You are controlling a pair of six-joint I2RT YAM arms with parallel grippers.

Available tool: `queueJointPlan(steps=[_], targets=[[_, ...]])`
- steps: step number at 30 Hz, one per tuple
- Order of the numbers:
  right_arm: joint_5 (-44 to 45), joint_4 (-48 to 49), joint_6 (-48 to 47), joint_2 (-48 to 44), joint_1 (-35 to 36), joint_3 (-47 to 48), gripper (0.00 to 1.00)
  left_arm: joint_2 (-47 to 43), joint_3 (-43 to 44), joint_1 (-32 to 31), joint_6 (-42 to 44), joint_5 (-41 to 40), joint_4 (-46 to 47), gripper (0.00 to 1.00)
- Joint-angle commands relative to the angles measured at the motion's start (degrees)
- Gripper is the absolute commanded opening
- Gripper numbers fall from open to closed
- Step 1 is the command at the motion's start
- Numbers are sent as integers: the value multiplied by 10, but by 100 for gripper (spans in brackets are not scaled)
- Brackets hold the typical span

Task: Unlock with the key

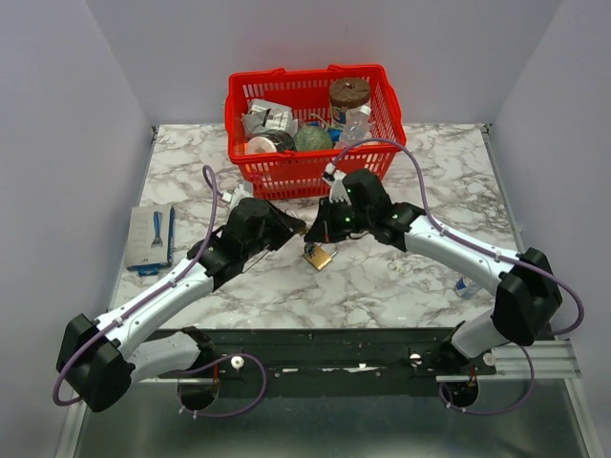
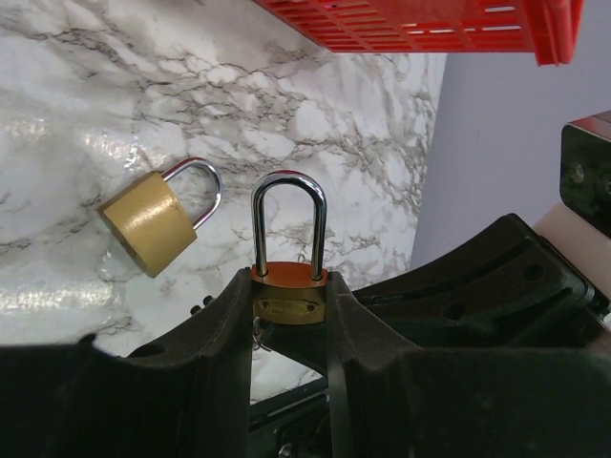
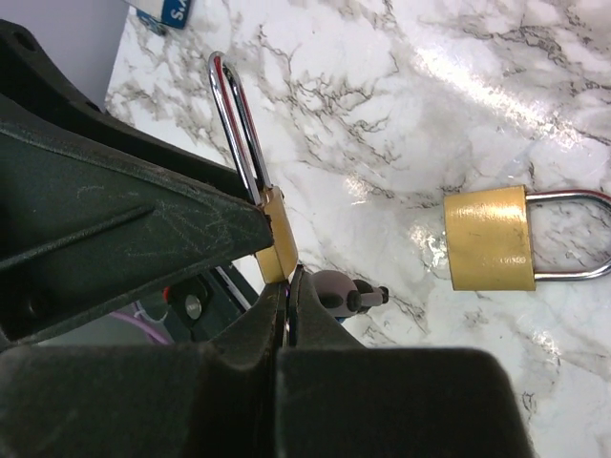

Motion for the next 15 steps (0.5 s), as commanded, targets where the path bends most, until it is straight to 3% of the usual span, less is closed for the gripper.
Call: queueJointPlan(steps=[1,6,15], targets=[[-31,121,-21,-26,-22,-15,1,-16,-13,-10,40,105,80,0],[-82,168,-1,-41,-38,-46,1,-13,-3,-3,88,142,92,0],[-162,252,37,-55,-73,-89,1,-29,-28,15,97,181,147,0]])
